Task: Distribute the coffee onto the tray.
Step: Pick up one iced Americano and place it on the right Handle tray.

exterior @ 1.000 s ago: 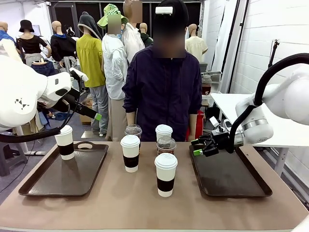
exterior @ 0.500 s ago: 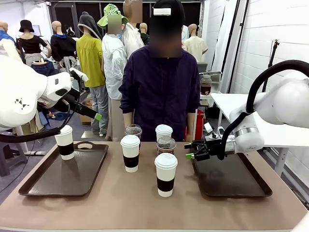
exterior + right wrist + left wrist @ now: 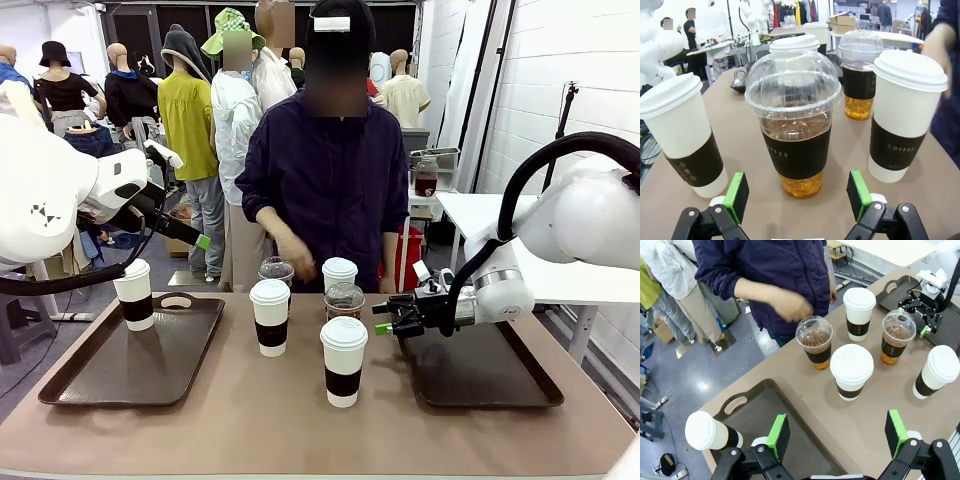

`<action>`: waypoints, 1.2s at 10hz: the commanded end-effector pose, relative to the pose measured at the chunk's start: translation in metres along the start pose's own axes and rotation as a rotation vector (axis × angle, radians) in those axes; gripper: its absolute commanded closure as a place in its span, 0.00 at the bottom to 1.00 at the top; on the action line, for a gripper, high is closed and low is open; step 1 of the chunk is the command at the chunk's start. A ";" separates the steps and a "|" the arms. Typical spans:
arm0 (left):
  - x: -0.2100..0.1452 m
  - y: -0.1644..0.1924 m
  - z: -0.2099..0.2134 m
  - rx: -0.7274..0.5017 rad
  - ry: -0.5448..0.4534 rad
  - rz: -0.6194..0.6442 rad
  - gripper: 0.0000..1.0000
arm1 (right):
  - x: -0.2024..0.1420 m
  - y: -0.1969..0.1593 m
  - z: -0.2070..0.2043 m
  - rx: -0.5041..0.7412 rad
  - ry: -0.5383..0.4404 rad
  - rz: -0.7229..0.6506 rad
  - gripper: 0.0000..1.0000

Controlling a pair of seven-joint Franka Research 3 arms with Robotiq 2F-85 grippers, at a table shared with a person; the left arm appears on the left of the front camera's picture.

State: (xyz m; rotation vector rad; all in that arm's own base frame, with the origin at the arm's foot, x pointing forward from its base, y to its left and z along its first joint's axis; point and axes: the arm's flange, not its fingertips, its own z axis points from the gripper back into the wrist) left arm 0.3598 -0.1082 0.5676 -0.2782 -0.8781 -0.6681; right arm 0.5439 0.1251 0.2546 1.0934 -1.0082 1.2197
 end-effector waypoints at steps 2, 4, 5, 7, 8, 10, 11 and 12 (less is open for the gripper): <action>-0.001 0.002 0.000 -0.002 -0.001 0.002 0.00 | -0.005 -0.014 -0.018 -0.011 -0.022 0.019 0.00; -0.001 0.002 0.000 -0.002 -0.001 0.002 0.00 | -0.006 -0.018 -0.025 0.001 -0.031 0.006 0.00; -0.001 0.002 0.000 -0.002 -0.001 0.002 0.00 | -0.006 -0.018 -0.030 0.009 -0.034 0.001 0.00; -0.001 0.002 0.000 -0.002 -0.001 0.002 0.00 | -0.009 -0.020 -0.035 0.018 -0.040 -0.011 0.00; -0.001 0.002 0.000 -0.002 -0.001 0.002 0.00 | -0.009 -0.021 -0.039 0.020 -0.046 -0.008 0.00; -0.001 0.002 0.000 -0.002 -0.001 0.002 0.00 | -0.010 -0.020 -0.047 0.043 -0.053 -0.022 0.00; -0.001 0.002 0.000 -0.002 -0.001 0.002 0.00 | -0.009 -0.020 -0.050 0.050 -0.057 -0.024 0.00; -0.001 0.002 0.000 -0.002 -0.001 0.002 0.00 | -0.009 -0.021 -0.051 0.051 -0.058 -0.023 0.00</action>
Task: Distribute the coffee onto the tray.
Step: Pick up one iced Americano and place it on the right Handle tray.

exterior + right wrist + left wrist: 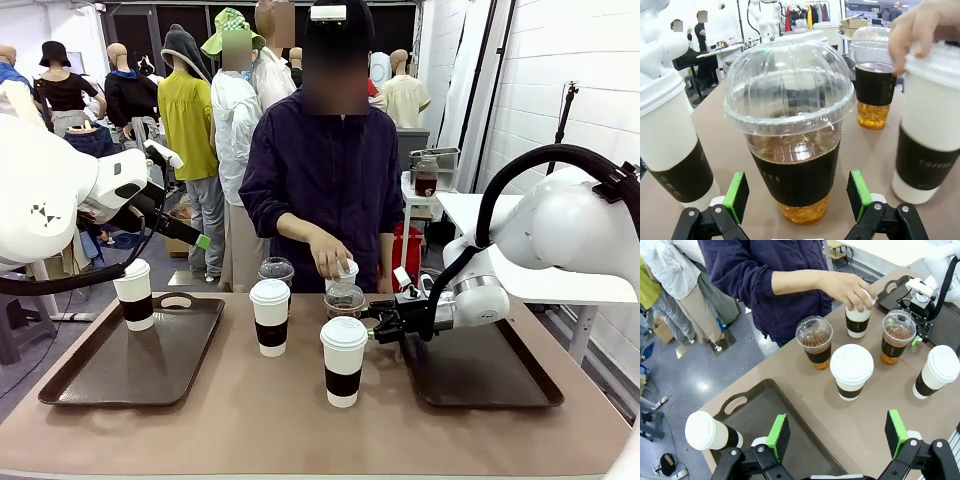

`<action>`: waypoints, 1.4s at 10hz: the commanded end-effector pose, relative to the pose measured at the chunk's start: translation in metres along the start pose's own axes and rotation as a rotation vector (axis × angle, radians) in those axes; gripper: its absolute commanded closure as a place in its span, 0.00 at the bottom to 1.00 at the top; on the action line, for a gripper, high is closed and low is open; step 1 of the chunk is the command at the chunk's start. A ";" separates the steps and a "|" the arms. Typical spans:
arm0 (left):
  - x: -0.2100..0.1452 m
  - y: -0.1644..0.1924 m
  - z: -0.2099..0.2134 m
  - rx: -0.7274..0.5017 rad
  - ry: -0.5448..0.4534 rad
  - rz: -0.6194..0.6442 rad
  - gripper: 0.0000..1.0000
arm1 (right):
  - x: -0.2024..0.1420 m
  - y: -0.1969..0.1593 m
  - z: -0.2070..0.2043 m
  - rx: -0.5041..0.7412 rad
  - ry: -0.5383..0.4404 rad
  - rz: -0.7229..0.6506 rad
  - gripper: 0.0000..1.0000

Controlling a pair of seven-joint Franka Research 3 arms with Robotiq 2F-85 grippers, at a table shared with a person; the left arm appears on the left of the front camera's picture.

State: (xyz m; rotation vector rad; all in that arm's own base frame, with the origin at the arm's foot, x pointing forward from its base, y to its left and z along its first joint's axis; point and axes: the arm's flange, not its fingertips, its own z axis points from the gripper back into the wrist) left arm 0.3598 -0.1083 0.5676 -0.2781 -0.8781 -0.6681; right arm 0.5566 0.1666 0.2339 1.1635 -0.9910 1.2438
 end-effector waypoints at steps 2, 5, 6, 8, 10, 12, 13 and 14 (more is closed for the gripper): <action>-0.001 0.002 0.000 -0.002 -0.001 0.002 0.00 | 0.003 -0.008 -0.010 0.003 -0.045 -0.022 0.00; -0.001 0.002 0.000 -0.002 -0.001 0.002 0.00 | 0.002 -0.009 -0.019 0.027 -0.052 -0.033 0.00; -0.001 0.002 0.000 -0.002 -0.001 0.002 0.00 | 0.002 -0.010 -0.022 0.032 -0.053 -0.037 0.00; -0.001 0.002 0.000 -0.002 -0.001 0.002 0.00 | 0.002 -0.011 -0.026 0.038 -0.057 -0.046 0.00; -0.001 0.002 0.000 -0.002 -0.001 0.002 0.00 | 0.001 -0.012 -0.030 0.047 -0.061 -0.052 0.00; -0.001 0.002 0.000 -0.002 -0.001 0.002 0.00 | 0.000 -0.013 -0.032 0.052 -0.058 -0.071 0.00; -0.001 0.002 0.000 -0.002 -0.001 0.002 0.00 | 0.000 -0.013 -0.033 0.057 -0.053 -0.079 0.11; -0.001 0.002 0.000 -0.002 -0.001 0.002 0.00 | 0.000 -0.014 -0.032 0.051 -0.064 -0.076 0.30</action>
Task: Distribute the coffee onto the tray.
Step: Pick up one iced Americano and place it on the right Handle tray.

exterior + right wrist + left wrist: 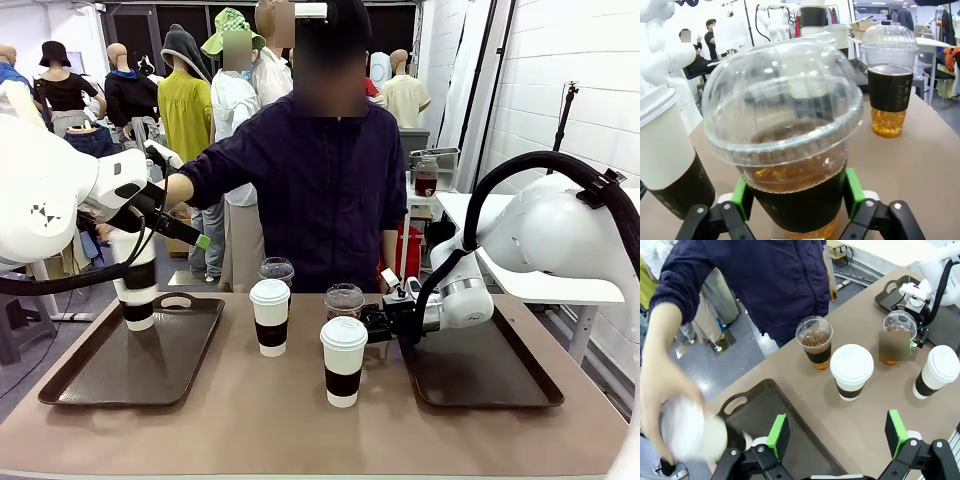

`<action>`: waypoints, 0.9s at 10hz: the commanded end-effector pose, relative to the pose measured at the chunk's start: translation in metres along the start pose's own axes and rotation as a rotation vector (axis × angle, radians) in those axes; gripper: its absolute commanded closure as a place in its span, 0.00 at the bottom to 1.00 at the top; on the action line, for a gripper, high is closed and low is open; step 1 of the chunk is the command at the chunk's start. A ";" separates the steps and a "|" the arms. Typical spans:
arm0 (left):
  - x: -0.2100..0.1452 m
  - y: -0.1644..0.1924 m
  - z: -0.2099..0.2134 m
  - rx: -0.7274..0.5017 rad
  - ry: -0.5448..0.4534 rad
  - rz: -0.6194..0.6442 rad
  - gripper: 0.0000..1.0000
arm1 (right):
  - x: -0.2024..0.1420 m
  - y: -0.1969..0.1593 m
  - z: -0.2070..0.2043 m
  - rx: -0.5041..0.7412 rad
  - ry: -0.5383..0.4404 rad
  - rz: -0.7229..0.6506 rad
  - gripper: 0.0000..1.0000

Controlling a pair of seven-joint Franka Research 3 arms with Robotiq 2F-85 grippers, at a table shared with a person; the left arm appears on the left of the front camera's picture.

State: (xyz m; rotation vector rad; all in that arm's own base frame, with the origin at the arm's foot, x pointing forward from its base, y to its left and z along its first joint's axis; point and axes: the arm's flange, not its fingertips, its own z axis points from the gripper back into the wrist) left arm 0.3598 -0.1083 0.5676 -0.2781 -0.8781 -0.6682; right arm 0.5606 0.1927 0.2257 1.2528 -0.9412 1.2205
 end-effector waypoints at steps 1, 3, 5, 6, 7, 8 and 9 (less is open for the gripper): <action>-0.001 0.002 0.000 -0.002 -0.001 0.002 0.00 | 0.003 -0.008 -0.004 -0.016 -0.037 -0.008 0.30; -0.001 0.002 0.000 -0.002 -0.001 0.002 0.00 | 0.004 -0.010 -0.001 -0.027 -0.043 -0.013 0.30; -0.001 0.002 0.000 -0.002 -0.001 0.002 0.00 | 0.010 -0.010 0.003 -0.020 -0.059 -0.016 0.30; -0.001 0.002 0.000 -0.002 -0.001 0.002 0.00 | 0.019 -0.011 0.008 -0.020 -0.066 -0.017 0.30; -0.001 0.002 0.000 -0.002 -0.001 0.002 0.00 | 0.038 -0.013 0.019 -0.024 -0.072 0.001 0.30; -0.001 0.002 0.000 -0.002 -0.001 0.002 0.00 | 0.055 -0.011 0.028 -0.030 -0.065 0.010 0.30; -0.001 0.002 0.000 -0.002 -0.001 0.002 0.00 | 0.078 -0.009 0.042 -0.032 -0.064 0.014 0.30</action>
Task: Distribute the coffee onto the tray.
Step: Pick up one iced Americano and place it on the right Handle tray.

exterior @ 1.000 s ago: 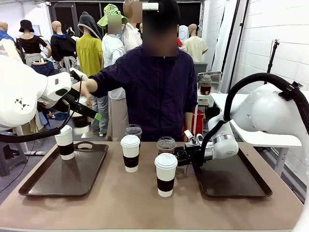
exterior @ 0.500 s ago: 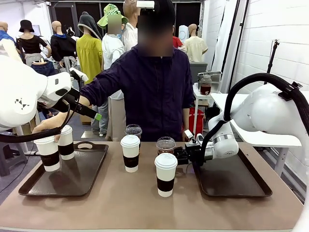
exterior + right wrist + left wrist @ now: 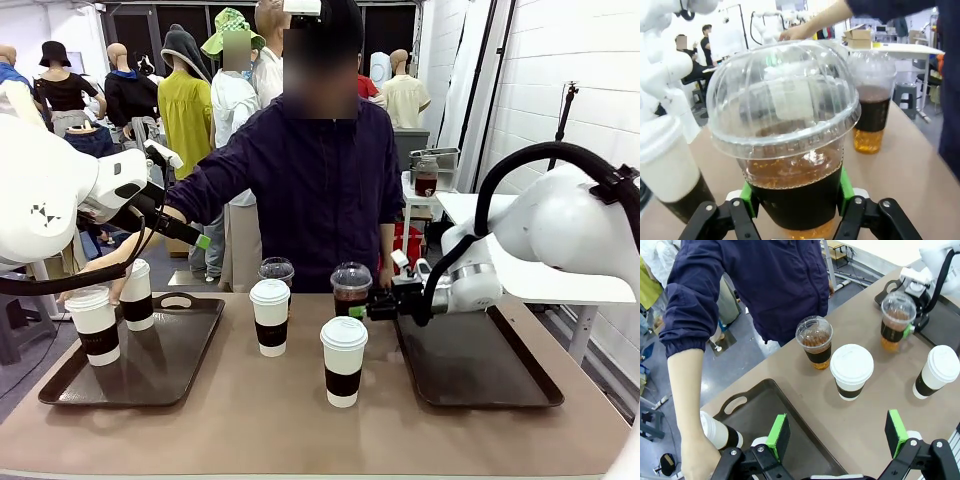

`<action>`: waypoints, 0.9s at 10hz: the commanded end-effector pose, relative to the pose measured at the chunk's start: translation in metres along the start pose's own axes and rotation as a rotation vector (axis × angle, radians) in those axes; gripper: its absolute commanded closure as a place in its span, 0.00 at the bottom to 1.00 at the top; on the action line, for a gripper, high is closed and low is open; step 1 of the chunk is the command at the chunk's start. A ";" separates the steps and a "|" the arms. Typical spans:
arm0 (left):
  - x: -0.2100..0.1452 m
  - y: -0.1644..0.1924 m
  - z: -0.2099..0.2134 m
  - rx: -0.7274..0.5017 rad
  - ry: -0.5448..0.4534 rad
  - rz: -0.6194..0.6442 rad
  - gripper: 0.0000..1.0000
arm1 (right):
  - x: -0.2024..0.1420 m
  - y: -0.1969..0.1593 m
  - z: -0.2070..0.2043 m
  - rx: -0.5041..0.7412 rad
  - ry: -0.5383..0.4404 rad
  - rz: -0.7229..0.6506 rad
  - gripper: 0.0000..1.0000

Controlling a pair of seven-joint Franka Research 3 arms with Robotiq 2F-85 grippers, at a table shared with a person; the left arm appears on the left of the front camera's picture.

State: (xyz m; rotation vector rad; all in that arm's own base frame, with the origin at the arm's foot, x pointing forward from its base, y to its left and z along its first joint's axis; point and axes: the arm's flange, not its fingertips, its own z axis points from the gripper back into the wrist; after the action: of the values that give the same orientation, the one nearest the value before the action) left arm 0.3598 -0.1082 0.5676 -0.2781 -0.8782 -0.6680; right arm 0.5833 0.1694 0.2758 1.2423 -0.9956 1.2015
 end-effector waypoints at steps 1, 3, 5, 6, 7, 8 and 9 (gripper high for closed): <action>-0.001 0.002 0.000 -0.002 -0.001 0.002 0.00 | 0.047 0.005 0.023 -0.014 -0.025 0.007 0.30; -0.001 0.002 0.000 -0.002 -0.001 0.002 0.00 | 0.077 0.023 0.056 -0.029 -0.006 0.032 0.30; -0.001 0.002 0.000 -0.002 -0.001 0.002 0.00 | 0.091 0.051 0.088 -0.017 0.008 0.044 0.30; -0.001 0.002 0.000 -0.002 -0.001 0.002 0.00 | 0.093 0.067 0.105 -0.017 0.013 0.038 0.30; -0.001 0.002 0.000 -0.002 -0.001 0.002 0.00 | 0.093 0.079 0.118 -0.037 0.018 0.047 0.30; -0.001 0.002 0.000 -0.002 -0.001 0.002 0.00 | 0.091 0.096 0.134 -0.039 0.004 0.042 0.30; -0.001 0.002 0.000 -0.002 -0.001 0.002 0.00 | 0.085 0.110 0.146 -0.049 0.008 0.050 0.30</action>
State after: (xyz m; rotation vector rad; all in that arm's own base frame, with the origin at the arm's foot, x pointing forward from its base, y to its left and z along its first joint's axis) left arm 0.3598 -0.1081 0.5677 -0.2775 -0.8784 -0.6677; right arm 0.5138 0.0330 0.3845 1.1718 -1.0218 1.2078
